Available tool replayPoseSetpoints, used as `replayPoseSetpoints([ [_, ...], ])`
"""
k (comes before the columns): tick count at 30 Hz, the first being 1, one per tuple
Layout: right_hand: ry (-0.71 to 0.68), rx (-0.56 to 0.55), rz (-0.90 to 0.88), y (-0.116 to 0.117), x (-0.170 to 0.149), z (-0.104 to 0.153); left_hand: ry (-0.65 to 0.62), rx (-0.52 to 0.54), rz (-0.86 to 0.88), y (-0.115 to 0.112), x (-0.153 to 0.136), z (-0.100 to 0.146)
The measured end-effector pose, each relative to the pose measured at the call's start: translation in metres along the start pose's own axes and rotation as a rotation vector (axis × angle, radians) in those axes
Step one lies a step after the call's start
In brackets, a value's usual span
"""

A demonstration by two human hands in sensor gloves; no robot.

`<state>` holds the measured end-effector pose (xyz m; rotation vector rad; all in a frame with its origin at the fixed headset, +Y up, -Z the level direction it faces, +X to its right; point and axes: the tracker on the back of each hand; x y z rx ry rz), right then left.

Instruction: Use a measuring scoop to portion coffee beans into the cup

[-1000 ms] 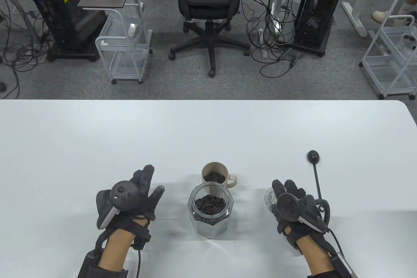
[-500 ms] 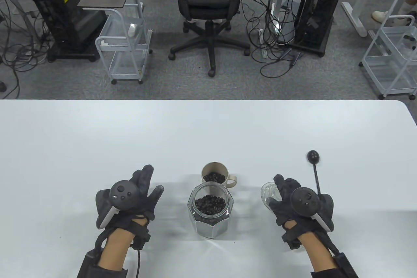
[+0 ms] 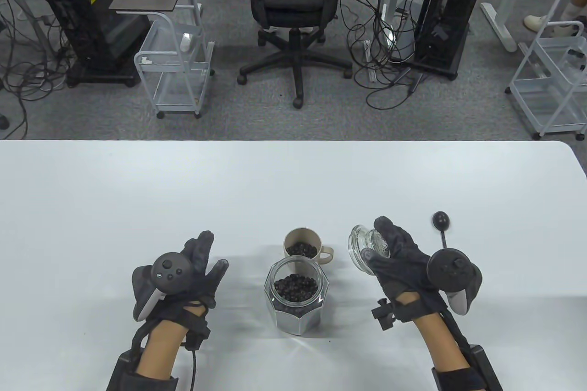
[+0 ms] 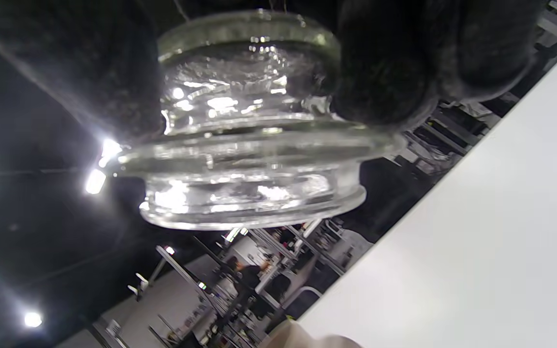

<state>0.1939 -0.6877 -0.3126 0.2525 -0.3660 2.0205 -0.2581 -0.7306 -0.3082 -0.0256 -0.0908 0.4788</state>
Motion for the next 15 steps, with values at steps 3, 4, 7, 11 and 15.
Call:
replayPoseSetpoints([
  [3, -0.021, -0.031, -0.048, 0.012, 0.012, -0.007, 0.000, 0.001, 0.002, 0.000, 0.000, 0.000],
  [4, -0.031, -0.032, -0.055, 0.016, 0.016, -0.009, 0.001, 0.001, 0.002, 0.000, -0.001, 0.000],
  [7, -0.091, -0.038, -0.042, 0.029, 0.029, -0.011, 0.003, 0.000, 0.004, 0.000, -0.001, 0.000],
  [11, -0.221, -0.039, 0.057, 0.045, 0.045, -0.004, 0.003, -0.002, 0.004, 0.000, -0.001, 0.000],
  [15, -0.343, -0.015, 0.174, 0.058, 0.064, 0.008, 0.002, -0.004, 0.001, 0.002, -0.001, -0.001],
])
Point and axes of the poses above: the tracker on the back of each hand, its own x axis roughly to the thumb side, its own z axis roughly from the fingertips to the wrist, y = z × x, and after that the axes turned 2 degrees about -z, right-handed
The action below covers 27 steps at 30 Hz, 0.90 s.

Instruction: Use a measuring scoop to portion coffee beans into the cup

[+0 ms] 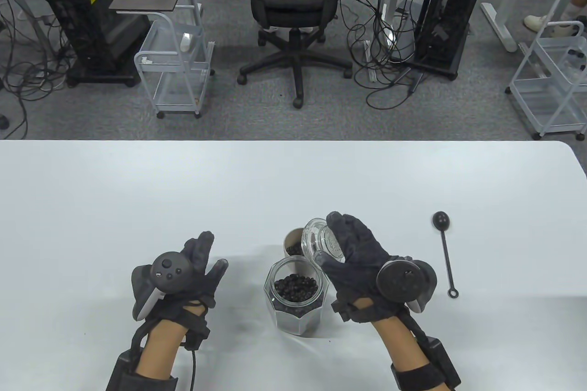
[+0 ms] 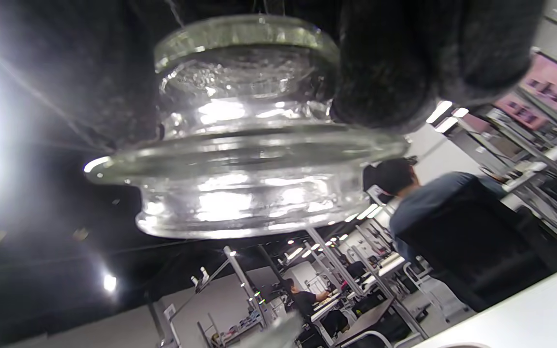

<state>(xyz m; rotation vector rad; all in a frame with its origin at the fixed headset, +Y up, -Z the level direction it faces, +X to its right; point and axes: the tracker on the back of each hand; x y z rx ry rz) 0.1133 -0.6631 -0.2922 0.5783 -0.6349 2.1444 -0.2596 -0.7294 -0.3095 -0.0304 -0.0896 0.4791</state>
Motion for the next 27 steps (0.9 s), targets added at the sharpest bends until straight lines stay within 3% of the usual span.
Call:
replayPoseSetpoints([
  [10, -0.260, 0.067, 0.235, 0.018, 0.052, 0.012, -0.004, -0.006, -0.005, -0.002, 0.002, 0.000],
  [18, -0.311, 0.137, 0.284, 0.031, 0.062, 0.017, -0.007, -0.008, -0.003, -0.003, 0.002, 0.000],
  [27, -0.274, 0.185, 0.295, 0.035, 0.059, 0.016, -0.007, -0.008, -0.001, -0.003, 0.001, 0.000],
])
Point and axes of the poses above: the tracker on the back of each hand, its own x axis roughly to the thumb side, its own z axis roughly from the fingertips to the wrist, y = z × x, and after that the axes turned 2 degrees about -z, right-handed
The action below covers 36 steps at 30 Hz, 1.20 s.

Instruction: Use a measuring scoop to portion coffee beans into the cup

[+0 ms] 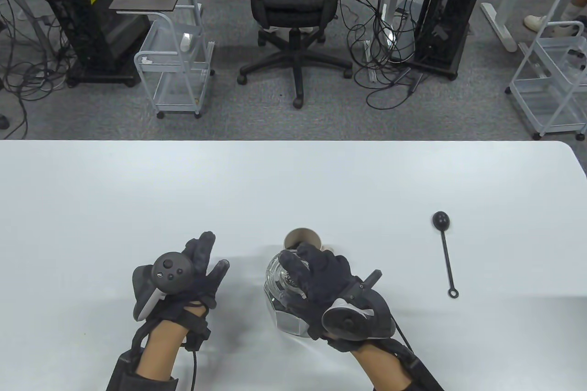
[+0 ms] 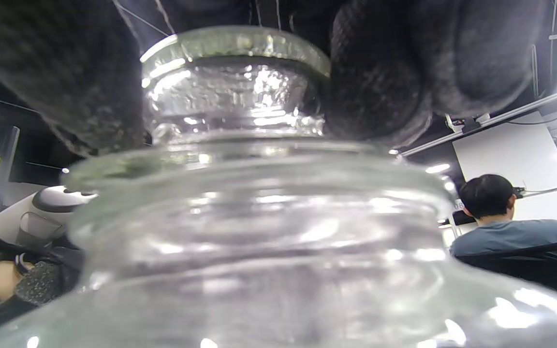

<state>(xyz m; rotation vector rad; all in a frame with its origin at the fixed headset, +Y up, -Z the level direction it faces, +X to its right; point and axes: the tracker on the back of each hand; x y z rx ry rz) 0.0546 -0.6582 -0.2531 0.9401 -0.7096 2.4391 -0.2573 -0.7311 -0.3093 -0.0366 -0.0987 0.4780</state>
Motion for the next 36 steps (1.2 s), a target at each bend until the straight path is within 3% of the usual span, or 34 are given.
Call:
replayPoseSetpoints([
  [36, 0.040, 0.094, 0.025, 0.0067, -0.0039, -0.0067, 0.001, -0.009, 0.002, -0.0022, 0.0001, 0.0001],
])
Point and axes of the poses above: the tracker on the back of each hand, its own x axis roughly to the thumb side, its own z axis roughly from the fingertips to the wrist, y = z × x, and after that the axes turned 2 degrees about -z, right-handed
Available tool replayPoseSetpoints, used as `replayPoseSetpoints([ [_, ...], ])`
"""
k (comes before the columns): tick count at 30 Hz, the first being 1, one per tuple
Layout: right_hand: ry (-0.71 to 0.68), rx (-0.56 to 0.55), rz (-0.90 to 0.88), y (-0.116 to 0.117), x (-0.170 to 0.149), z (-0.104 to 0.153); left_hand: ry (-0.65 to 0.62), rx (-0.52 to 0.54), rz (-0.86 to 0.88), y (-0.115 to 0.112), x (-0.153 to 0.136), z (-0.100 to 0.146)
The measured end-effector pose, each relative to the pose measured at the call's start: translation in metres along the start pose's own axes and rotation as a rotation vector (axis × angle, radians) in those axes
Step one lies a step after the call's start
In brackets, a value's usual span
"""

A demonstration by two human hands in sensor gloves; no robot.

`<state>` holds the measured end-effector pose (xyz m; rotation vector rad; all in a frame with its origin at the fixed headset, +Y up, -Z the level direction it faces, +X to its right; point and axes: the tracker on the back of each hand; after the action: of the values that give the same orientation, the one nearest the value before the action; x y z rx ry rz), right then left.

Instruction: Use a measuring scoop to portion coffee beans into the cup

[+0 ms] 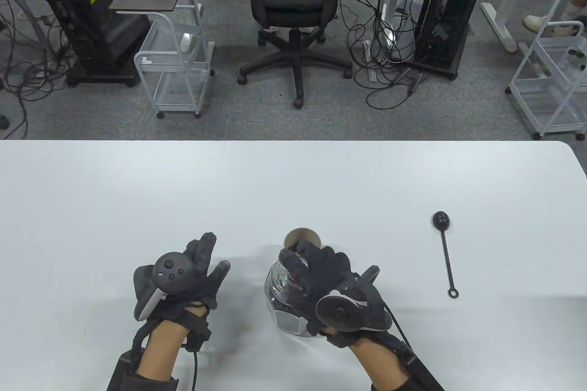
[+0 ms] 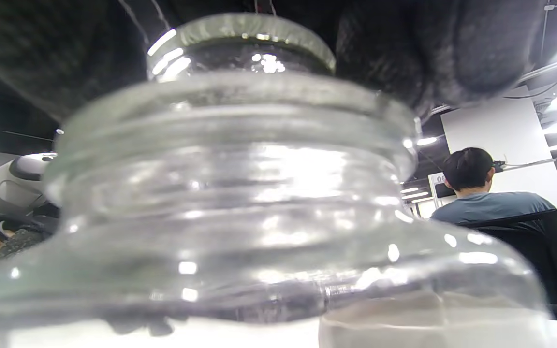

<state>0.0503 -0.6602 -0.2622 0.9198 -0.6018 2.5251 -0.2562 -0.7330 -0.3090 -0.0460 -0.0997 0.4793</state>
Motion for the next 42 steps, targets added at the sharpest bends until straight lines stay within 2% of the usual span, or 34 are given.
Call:
replayPoseSetpoints([
  [9, 0.029, 0.041, -0.019, -0.003, -0.005, 0.002, 0.001, 0.000, 0.002, 0.001, 0.000, 0.001],
  [13, 0.124, -0.012, -0.125, -0.020, -0.019, 0.005, 0.000, 0.013, -0.001, 0.002, -0.001, 0.001],
  [21, 0.332, -0.050, -0.114, -0.049, -0.057, 0.014, 0.026, 0.033, -0.032, 0.003, -0.001, 0.001],
  [25, 0.354, -0.095, -0.083, -0.046, -0.078, 0.024, 0.028, 0.037, -0.040, 0.003, -0.001, 0.002],
  [29, 0.395, -0.178, 0.042, -0.030, -0.105, 0.050, 0.018, 0.055, -0.041, 0.002, 0.001, 0.002],
  [34, 0.488, -0.113, 0.087, -0.015, -0.134, 0.072, 0.015, 0.059, -0.073, -0.005, 0.004, 0.000],
  [40, 0.684, 0.123, 0.104, -0.001, -0.161, 0.088, 0.022, 0.027, -0.093, -0.013, 0.000, -0.004],
  [42, 0.725, 0.143, 0.075, 0.000, -0.165, 0.092, 0.026, 0.017, -0.122, -0.015, 0.000, -0.005],
])
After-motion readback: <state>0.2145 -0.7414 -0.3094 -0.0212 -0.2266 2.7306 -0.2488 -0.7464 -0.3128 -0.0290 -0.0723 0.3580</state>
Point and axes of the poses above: the tracker on the back of each hand, its own x axis roughly to the thumb side, its own z axis roughly from the fingertips to the wrist, y = z × x, and after that the axes turned 2 degrees about -z, right-handed
